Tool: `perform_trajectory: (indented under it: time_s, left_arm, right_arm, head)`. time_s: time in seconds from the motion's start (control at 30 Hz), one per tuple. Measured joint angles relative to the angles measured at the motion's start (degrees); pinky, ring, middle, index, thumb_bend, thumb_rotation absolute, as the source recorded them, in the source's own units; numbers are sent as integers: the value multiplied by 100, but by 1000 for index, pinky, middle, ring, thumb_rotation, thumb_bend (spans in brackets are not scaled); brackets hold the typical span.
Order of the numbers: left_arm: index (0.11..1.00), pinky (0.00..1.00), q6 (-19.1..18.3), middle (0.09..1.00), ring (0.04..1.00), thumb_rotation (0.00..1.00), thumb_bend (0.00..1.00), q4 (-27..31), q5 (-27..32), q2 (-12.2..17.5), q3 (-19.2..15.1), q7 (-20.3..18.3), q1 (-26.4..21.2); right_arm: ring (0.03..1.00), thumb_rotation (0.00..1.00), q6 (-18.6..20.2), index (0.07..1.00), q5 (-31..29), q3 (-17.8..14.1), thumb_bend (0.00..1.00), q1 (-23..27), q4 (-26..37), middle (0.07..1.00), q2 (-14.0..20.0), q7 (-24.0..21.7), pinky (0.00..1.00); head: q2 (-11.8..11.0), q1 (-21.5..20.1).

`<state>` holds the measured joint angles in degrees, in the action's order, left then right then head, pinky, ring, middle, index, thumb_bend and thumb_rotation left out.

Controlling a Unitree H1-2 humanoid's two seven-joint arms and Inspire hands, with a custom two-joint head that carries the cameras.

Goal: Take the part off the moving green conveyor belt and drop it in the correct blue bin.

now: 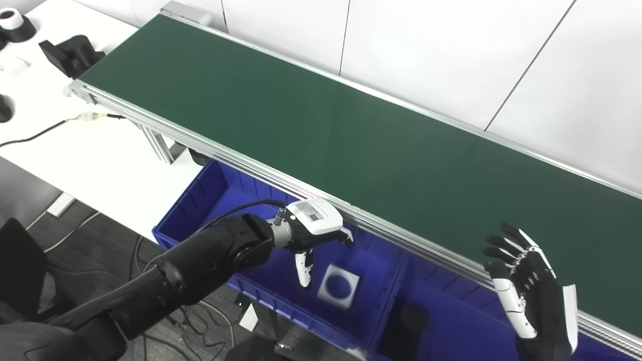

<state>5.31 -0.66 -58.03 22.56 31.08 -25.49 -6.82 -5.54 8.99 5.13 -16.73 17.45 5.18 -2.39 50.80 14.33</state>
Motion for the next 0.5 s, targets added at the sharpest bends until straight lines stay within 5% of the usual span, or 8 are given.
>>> perform_trajectory:
  time_s: [0.33, 0.5]
  left_arm:
    - [802, 743, -45, 790, 756, 288, 896, 46, 38, 3, -31, -92, 0]
    - [682, 662, -196, 665, 646, 436, 911, 421, 660, -3, -305, -396, 32]
  right_arm:
    - [694, 654, 0, 813, -22, 10, 601, -13, -4, 733, -35, 1, 597]
    - [692, 640, -2, 810, -27, 36, 588, -25, -27, 732, -42, 1, 597]
  head:
    - [-62, -88]
    - [-132, -272]
